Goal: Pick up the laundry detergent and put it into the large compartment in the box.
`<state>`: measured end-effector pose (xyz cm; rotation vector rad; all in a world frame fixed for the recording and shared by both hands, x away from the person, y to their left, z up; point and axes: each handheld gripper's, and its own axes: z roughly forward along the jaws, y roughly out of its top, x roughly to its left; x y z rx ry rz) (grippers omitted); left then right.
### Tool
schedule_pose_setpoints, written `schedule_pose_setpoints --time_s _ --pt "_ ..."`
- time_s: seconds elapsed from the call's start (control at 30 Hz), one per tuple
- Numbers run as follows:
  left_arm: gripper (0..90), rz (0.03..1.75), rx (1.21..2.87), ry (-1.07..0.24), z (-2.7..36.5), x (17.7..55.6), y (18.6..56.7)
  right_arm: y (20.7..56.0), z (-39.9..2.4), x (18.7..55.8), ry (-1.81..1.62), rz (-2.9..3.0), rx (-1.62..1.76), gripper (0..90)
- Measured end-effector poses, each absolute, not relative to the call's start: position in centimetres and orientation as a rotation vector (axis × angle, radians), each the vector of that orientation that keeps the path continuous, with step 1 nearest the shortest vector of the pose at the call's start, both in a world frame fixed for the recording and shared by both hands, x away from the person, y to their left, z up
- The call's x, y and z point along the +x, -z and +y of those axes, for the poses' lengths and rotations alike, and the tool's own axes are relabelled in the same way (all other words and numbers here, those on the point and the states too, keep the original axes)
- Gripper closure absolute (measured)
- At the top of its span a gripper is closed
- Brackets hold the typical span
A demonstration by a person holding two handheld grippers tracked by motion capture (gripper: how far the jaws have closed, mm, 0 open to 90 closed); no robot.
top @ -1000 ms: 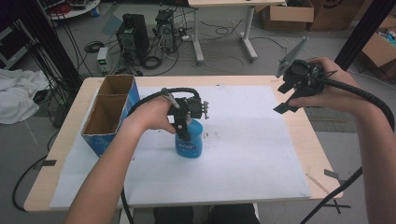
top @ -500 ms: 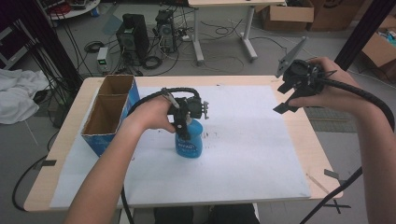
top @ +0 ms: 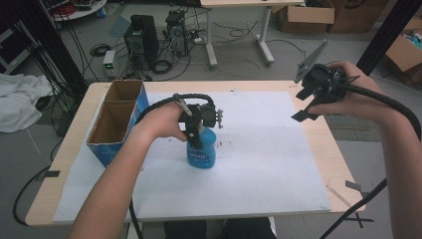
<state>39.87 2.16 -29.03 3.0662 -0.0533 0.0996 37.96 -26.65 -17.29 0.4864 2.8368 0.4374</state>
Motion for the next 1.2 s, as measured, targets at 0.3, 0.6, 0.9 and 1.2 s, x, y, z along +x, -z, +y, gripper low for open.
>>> schedule_pose_setpoints --time_s 0.3,0.6,0.9,1.2 --pt "36.7 -0.018 3.1 -0.113 1.5 39.8 28.7 17.0 -26.9 37.6 -0.443 2.83 0.486 28.5" --pt "36.9 0.22 3.109 -0.148 1.8 40.2 25.0 17.1 -26.9 37.5 -0.449 2.829 0.483 28.5" --pt "37.1 0.763 3.048 -0.113 4.7 41.7 19.7 16.7 -27.0 37.3 -0.454 2.822 0.477 28.5" --pt "37.2 1.337 2.811 -0.168 9.6 42.7 14.1 16.4 -26.6 37.3 -0.461 2.819 0.461 28.5"
